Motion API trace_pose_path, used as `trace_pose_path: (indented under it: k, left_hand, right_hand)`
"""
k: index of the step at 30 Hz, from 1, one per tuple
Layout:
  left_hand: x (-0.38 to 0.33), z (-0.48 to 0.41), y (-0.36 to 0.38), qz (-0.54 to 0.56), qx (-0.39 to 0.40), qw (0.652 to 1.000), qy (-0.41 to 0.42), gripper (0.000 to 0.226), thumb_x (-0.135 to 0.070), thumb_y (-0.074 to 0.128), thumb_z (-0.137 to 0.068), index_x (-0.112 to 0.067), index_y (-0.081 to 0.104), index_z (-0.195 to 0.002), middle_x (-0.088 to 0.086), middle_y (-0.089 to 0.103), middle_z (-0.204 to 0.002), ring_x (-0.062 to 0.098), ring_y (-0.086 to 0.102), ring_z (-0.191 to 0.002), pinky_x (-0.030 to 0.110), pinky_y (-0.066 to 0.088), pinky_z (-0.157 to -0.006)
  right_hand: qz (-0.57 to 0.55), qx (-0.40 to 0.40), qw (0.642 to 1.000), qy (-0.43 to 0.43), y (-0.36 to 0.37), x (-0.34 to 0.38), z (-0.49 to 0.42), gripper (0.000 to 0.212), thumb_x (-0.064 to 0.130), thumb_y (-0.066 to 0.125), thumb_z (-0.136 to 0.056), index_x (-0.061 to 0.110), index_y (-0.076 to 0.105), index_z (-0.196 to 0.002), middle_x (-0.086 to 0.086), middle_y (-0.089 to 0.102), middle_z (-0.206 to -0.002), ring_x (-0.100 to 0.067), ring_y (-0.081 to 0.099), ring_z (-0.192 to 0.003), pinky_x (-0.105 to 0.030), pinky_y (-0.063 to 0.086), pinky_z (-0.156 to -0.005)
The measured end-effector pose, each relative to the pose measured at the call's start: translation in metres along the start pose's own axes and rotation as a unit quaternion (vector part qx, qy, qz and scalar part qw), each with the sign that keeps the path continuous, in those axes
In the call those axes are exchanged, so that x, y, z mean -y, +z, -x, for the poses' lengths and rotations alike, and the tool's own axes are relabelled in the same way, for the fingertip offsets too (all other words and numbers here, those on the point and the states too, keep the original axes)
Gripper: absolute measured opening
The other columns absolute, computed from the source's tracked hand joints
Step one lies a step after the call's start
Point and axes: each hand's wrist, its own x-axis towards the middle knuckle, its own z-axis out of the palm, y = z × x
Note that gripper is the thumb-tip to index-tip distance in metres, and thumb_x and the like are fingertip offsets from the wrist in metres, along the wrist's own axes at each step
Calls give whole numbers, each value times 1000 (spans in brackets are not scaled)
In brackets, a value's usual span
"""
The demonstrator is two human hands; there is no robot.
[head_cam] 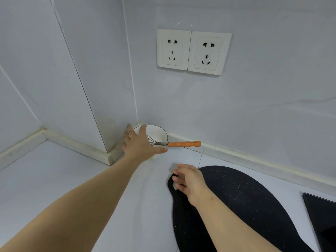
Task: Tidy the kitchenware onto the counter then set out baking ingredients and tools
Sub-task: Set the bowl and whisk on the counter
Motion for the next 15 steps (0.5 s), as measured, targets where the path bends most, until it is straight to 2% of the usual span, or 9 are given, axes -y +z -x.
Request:
trace_pose_path:
  k: [2, 5, 7, 11, 13, 15]
  left_hand:
    - [-8, -7, 1, -33, 21, 999, 2, 119, -70, 72, -56, -30, 7, -147, 19, -12, -154, 37, -6, -143, 55, 12, -112]
    - [-11, -14, 1, -65, 39, 997, -17, 118, -72, 70, -56, -29, 8, -147, 23, 5, -152, 37, 5, -142, 52, 18, -111]
    - [-12, -14, 0, -70, 31, 997, -25, 114, -70, 71, -56, -28, 13, -145, 21, 18, -148, 36, 13, -139, 49, 24, -108]
    - [-15, -10, 2, -56, 30, 997, -40, 106, -63, 71, -59, -25, 17, -143, 16, 30, -143, 34, 21, -136, 47, 26, -104]
    - [-15, -7, 5, -56, 30, 997, -47, 105, -62, 69, -62, -26, 16, -144, 14, 26, -147, 32, 19, -138, 47, 24, -104]
    - [-14, -8, 6, -59, 14, 998, -31, 107, -62, 71, -60, -30, 13, -145, 9, 9, -154, 30, 7, -142, 49, 21, -107]
  right_hand:
    - [8, -9, 1000, -16, -2, 0, 1, 14, 4, 50, -92, 14, 59, -95, -9, 62, -85, -18, 58, -71, -27, 51, -62]
    - [63, -53, 994, -75, -12, 0, 2, 17, 3, 48, -91, 13, 59, -99, -7, 62, -91, -15, 58, -75, -24, 48, -66]
    - [87, -79, 988, -104, -18, 1, 2, 18, 3, 47, -92, 12, 59, -101, -7, 62, -93, -13, 57, -75, -22, 46, -67]
    - [104, -94, 984, -107, -23, 1, 4, 17, 5, 46, -94, 12, 59, -102, -6, 62, -94, -13, 56, -76, -21, 47, -68]
    - [107, -91, 985, -101, -24, -2, 3, 17, 5, 46, -93, 12, 59, -101, -7, 62, -92, -14, 56, -75, -22, 46, -65]
    - [109, -92, 985, -96, -24, -4, 1, 18, 4, 46, -93, 12, 60, -102, -6, 63, -91, -14, 56, -74, -22, 46, -64]
